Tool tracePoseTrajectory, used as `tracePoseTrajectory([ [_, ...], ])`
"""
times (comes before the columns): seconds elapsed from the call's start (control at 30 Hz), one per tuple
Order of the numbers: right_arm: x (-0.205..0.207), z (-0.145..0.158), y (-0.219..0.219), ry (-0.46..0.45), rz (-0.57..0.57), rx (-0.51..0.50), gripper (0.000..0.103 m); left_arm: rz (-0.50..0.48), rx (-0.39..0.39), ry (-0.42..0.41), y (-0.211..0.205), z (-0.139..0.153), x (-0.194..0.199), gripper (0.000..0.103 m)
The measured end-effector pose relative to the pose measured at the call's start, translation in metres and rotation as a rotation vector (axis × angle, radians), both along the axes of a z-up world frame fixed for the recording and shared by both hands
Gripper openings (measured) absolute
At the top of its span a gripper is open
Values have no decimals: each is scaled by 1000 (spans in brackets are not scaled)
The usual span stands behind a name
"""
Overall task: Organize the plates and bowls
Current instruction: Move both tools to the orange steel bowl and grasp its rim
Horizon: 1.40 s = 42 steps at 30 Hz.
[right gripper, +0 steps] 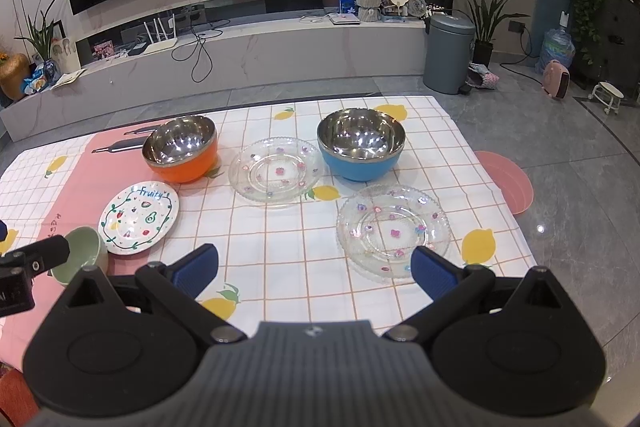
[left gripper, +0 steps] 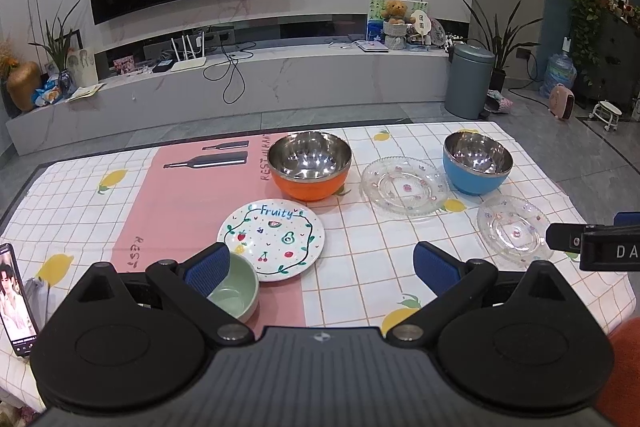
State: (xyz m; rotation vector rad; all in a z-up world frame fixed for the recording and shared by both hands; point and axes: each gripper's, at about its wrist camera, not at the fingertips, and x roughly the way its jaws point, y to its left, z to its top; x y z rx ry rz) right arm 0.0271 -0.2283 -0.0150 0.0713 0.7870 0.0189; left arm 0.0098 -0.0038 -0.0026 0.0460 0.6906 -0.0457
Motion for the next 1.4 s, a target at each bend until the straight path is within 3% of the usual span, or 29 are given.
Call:
tracePoseTrajectory([
  [0.43, -1, 0, -2, -15, -4, 0, 100, -33, -18, -8, 3, -4, 1, 103],
  [0.57, -5, -4, -4, -65, 6, 33, 100, -40, -87, -35, 12, -8, -4, 103],
  [0.67, -6, -7, -2, -93, 28, 36, 100, -16, -134, -11, 24, -14, -4, 102],
  [0.8, -5, -15, 1, -105, 48, 56, 99, 31, -212, 40, 48, -28, -4, 89],
  [0.93, 2, -29, 12, -80, 95, 150, 78, 107, -269, 18, 80, -39, -7, 78],
  [1.0, 10, -38, 24, -44, 116, 192, 73, 154, -252, -1, 94, -43, -8, 65],
  [1.1, 19, -50, 50, -8, 164, 214, 56, 211, -247, -2, 116, -48, -4, 49],
  [1.17, 26, -57, 70, 29, 206, 225, 53, 228, -279, 31, 129, -55, 2, 43],
  [1.27, 37, -64, 98, 75, 272, 257, 41, 256, -291, 83, 148, -63, 11, 29],
  [1.33, 45, -68, 117, 95, 305, 249, 31, 268, -318, 106, 158, -68, 15, 25],
  [1.4, 53, -71, 132, 99, 323, 239, 29, 267, -332, 116, 166, -71, 20, 8],
])
